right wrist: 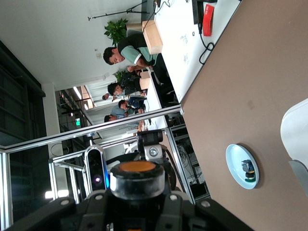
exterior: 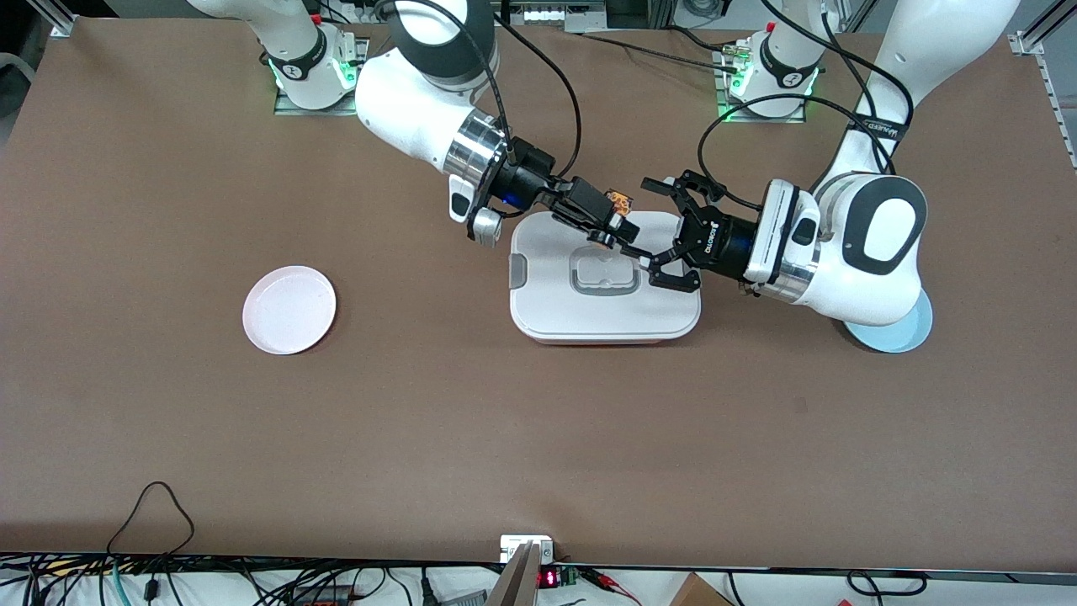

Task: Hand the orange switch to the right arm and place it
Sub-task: 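Grasp the orange switch with the right gripper from the left gripper, then open the left gripper and withdraw it while the right gripper pulls back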

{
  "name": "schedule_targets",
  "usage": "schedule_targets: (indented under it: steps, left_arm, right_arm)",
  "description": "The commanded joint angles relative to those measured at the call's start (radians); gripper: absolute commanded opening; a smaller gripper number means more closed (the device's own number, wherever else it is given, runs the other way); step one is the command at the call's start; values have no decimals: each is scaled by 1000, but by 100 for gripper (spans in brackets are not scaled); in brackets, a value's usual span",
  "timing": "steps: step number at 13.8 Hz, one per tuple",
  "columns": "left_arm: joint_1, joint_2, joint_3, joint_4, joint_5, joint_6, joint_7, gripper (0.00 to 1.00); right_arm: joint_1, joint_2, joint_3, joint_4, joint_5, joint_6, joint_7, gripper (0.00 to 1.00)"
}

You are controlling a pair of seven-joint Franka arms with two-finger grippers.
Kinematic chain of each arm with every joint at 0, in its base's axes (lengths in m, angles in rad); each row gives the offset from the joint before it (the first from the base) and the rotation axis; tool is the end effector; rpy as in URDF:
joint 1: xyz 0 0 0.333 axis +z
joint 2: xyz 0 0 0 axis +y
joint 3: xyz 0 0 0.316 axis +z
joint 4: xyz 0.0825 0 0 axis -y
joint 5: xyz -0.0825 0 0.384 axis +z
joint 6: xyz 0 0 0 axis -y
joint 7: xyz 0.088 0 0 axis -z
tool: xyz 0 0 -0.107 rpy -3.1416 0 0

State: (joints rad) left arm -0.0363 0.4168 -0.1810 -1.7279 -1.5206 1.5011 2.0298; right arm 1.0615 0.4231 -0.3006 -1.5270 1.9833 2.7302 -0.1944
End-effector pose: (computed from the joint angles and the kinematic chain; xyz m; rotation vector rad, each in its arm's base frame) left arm 0.6002 -0.2324 0.4129 1.0087 -1.2132 0.9383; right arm 0.5130 0.4885 0.4735 -1.7049 0.5570 -0.1585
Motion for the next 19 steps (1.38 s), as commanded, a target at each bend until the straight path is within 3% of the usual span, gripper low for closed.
schedule_targets:
  steps: [1, 3, 10, 16, 19]
  left_arm:
    - [-1, -3, 3, -9, -24, -7, 18, 100]
    - [15, -4, 5, -10, -23, -10, 18, 100]
    - [136, -10, 18, -22, -7, -21, 32, 100]
    - [177, -23, 109, -44, -3, -55, 29, 100]
    - [176, -30, 150, -41, 80, -71, 14, 100]
  right_arm:
    - [-55, -20, 5, -4, -52, -75, 6, 0]
    - [-93, -33, 5, -24, -87, -154, 6, 0]
    - [-303, -139, 3, -136, -351, -559, 7, 0]
    - [-627, -265, 1, -197, -642, -1102, 12, 0]
    - [-812, -280, 1, -188, -704, -1389, -31, 0]
